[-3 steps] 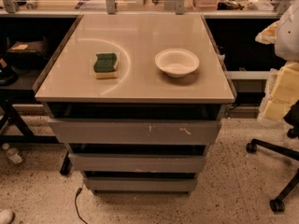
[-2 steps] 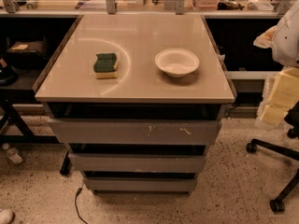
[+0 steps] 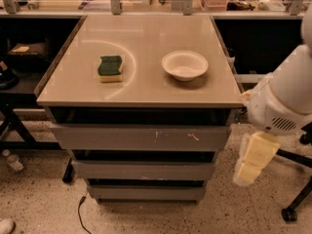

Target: Open middle drawer

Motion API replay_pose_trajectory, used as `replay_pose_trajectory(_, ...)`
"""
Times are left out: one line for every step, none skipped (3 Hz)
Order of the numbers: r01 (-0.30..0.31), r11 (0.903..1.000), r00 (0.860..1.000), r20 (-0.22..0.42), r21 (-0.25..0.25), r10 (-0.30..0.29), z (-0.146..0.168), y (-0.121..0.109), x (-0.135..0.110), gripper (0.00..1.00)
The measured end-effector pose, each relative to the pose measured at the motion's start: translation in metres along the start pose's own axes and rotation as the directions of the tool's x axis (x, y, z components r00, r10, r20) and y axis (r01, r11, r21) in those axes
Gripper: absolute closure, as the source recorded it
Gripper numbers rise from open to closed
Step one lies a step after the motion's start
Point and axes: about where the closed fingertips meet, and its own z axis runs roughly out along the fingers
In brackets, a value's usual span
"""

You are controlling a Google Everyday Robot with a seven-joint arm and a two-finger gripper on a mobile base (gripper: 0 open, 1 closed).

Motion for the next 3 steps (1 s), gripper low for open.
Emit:
replay_pose_trajectory(-0.007, 0.9964, 1.0, 0.006, -0.085, 0.007, 0.07, 0.03, 0.002, 0.0)
replay_pose_trajectory(-0.007, 0.9964, 1.0, 0.007, -0.084, 0.007, 0.069, 0.03, 0.002, 0.0)
replay_pose_trajectory(-0.04, 0.9864, 0.997, 0.059, -0.159, 0.05, 0.108, 0.052, -0.001, 0.0)
